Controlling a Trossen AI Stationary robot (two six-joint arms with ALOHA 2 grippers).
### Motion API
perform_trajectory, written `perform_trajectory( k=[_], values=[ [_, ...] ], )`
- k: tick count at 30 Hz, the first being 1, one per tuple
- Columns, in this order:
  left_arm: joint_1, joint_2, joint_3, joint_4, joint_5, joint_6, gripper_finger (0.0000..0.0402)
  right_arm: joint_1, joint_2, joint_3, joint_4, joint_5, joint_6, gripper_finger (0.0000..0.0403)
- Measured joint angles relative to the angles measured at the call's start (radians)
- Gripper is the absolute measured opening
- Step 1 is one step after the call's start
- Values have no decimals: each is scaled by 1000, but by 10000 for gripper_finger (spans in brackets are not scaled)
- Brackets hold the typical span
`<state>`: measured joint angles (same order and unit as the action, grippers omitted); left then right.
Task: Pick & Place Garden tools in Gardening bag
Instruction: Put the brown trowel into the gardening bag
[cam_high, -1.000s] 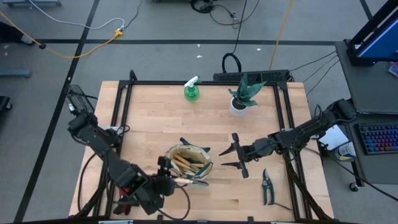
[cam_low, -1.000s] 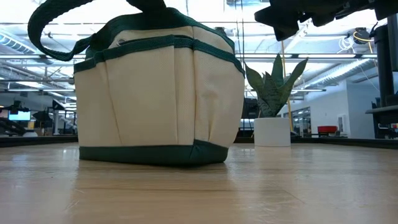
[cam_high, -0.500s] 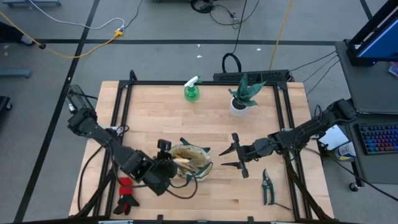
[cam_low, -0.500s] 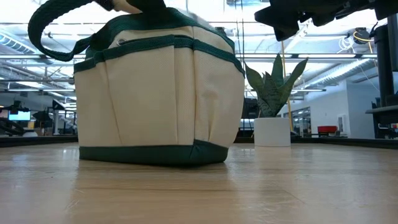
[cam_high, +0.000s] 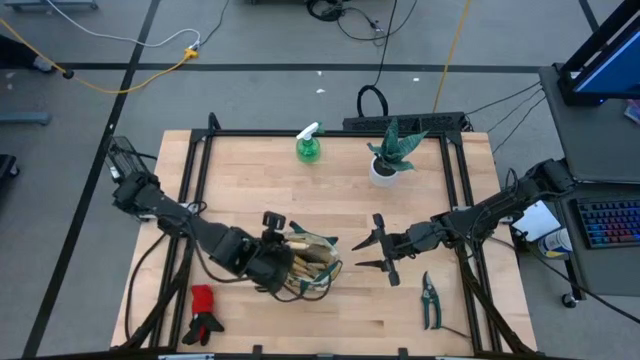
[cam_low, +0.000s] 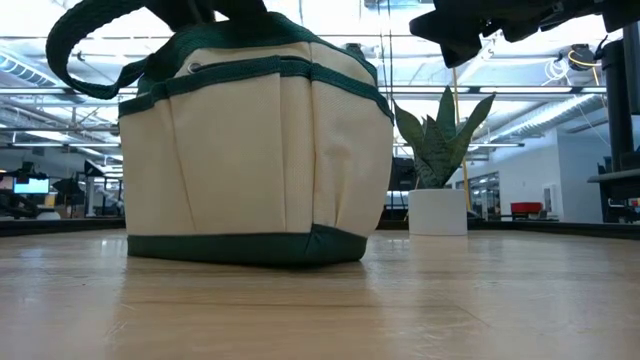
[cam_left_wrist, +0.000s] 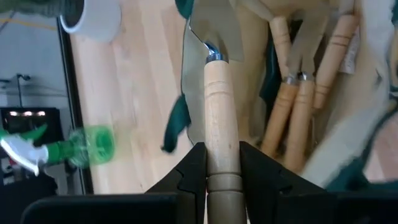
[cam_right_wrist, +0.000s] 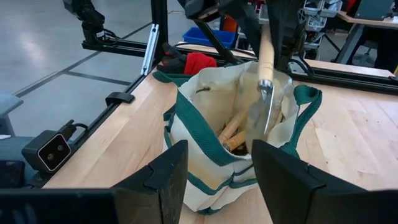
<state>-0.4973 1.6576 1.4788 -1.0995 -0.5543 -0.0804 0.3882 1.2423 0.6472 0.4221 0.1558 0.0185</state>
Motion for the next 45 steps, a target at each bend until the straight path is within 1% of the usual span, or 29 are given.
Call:
perform_trajectory(
  k=[5, 10, 16, 20, 24, 26, 30, 33, 35, 38, 43, 45],
  values=[
    [32, 24, 0, 47, 27, 116, 73, 0, 0, 0, 0, 0, 0, 171],
    [52, 57, 0, 63, 33, 191, 73, 0, 0, 0, -4, 0, 0, 171],
    [62, 71, 0, 78, 39, 203, 73, 0, 0, 0, -1, 0, 0, 171],
    [69, 78, 0, 76, 40, 228, 76, 0, 0, 0, 0, 0, 34, 171],
    [68, 81, 0, 60, 41, 330, 83, 0, 0, 0, 4, 2, 49, 171],
    [64, 81, -1, 52, 28, 380, 78, -1, 0, 0, 29, 32, 49, 171],
    [69, 75, -2, 58, -23, 396, 72, -17, 46, 0, 83, 102, 48, 169],
    [79, 75, -2, 60, -27, 420, 72, -42, 95, 2, 137, 103, 50, 159],
    [84, 75, -2, 62, -28, 446, 72, -55, 128, 21, 141, 103, 62, 149],
    [88, 75, -2, 62, -32, 487, 73, -70, 154, 82, 82, 101, 71, 133],
    [96, 75, -2, 78, -72, 532, 72, -89, 205, 217, -150, 101, 75, 112],
    [101, 75, -2, 84, -73, 535, 72, -94, 234, 258, -181, 101, 75, 106]
  ],
)
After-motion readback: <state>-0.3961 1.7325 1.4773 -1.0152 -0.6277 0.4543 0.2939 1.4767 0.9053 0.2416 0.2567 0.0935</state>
